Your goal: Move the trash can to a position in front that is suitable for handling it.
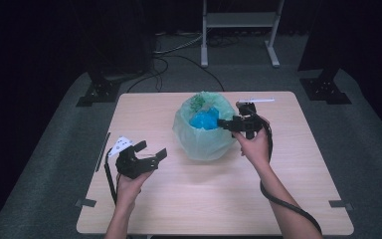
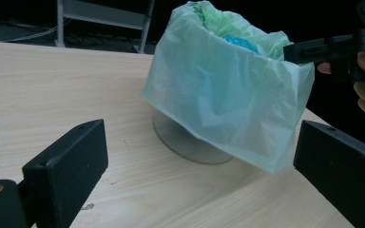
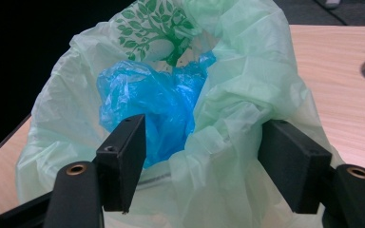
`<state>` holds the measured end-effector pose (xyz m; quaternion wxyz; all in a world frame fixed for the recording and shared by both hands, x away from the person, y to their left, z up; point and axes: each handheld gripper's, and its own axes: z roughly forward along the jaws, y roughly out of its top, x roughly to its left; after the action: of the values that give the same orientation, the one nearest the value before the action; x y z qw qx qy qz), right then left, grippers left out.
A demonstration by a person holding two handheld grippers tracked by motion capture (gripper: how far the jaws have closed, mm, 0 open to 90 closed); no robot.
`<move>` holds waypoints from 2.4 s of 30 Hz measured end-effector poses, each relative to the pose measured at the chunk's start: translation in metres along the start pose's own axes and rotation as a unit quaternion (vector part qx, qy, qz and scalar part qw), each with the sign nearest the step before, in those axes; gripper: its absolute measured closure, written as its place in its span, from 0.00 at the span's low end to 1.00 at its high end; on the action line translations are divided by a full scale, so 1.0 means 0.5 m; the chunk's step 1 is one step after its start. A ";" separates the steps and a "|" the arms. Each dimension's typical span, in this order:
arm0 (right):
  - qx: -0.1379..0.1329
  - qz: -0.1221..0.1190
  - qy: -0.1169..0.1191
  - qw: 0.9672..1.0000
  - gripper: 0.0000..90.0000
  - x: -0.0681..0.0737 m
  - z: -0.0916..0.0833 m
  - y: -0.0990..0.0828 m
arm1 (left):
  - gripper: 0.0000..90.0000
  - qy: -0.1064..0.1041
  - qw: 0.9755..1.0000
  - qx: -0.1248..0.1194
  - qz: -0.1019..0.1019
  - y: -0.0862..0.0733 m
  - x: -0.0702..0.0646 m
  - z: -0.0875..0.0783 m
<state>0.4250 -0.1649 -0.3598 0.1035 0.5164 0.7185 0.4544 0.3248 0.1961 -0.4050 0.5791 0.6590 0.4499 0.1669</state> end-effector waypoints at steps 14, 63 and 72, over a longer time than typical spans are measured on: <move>0.015 -0.037 0.037 0.999 0.37 0.062 0.023 -0.008 | 0.03 0.004 1.000 -0.014 -0.006 0.016 0.008 -0.022; 0.000 -0.010 0.161 0.987 0.35 0.085 -0.012 -0.063 | 0.03 -0.008 1.000 -0.021 -0.001 0.037 0.004 -0.035; 0.002 0.000 0.127 0.992 0.35 0.024 -0.056 -0.097 | 0.06 0.006 1.000 0.013 0.000 0.055 0.007 0.001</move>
<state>0.3708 -0.1729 -0.3769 0.0101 0.4548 0.7269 0.5145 0.3383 0.2006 -0.3813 0.5675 0.6657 0.4557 0.1647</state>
